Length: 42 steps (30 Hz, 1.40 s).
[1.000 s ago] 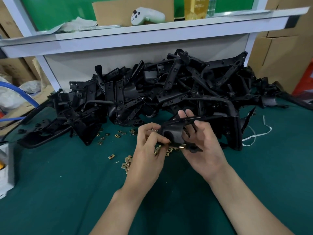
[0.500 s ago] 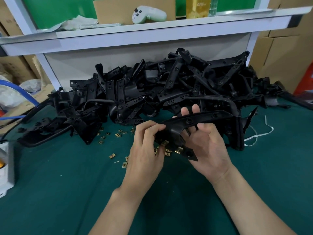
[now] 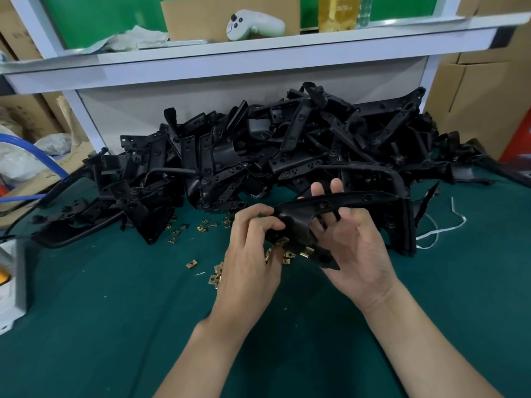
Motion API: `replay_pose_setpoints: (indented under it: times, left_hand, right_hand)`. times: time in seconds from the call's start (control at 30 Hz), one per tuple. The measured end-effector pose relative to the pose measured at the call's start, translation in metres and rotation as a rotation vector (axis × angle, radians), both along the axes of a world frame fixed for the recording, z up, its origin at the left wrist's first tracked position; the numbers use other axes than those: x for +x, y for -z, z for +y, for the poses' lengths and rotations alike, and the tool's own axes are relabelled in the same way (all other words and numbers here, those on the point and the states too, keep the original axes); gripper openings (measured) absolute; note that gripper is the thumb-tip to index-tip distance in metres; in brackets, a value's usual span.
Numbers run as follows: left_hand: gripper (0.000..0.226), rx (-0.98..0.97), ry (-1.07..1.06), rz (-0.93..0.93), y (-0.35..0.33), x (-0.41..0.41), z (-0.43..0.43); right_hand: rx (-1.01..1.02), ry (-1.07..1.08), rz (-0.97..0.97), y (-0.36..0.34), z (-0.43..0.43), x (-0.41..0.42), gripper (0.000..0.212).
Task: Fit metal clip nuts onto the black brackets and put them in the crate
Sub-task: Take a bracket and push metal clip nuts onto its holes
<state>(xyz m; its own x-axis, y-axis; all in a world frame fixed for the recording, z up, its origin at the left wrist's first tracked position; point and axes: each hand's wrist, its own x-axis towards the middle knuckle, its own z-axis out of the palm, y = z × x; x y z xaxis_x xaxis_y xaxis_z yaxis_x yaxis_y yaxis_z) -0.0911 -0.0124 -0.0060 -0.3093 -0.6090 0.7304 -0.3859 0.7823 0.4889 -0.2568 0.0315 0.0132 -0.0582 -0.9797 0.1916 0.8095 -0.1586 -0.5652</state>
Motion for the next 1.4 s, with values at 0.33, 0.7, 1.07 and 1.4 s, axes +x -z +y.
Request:
replay_pose_setpoints:
  times: [0.33, 0.7, 1.07, 1.4]
  left_hand:
    - [0.016, 0.178, 0.005, 0.129, -0.010, 0.001, 0.009]
    - [0.027, 0.312, -0.047, 0.192, -0.003, 0.003, 0.002]
    - [0.020, 0.313, -0.078, 0.167, -0.003, 0.002, 0.004]
    - [0.022, 0.378, -0.037, 0.128, 0.007, 0.001, 0.006]
  right_hand:
    - [0.222, 0.024, 0.186, 0.007, -0.006, 0.004, 0.044]
    - [0.267, 0.008, 0.142, 0.007, -0.008, 0.008, 0.020]
    - [0.302, 0.027, 0.138, 0.006, -0.007, 0.008, 0.020]
    - [0.360, 0.070, 0.126, 0.015, -0.006, 0.006, 0.023]
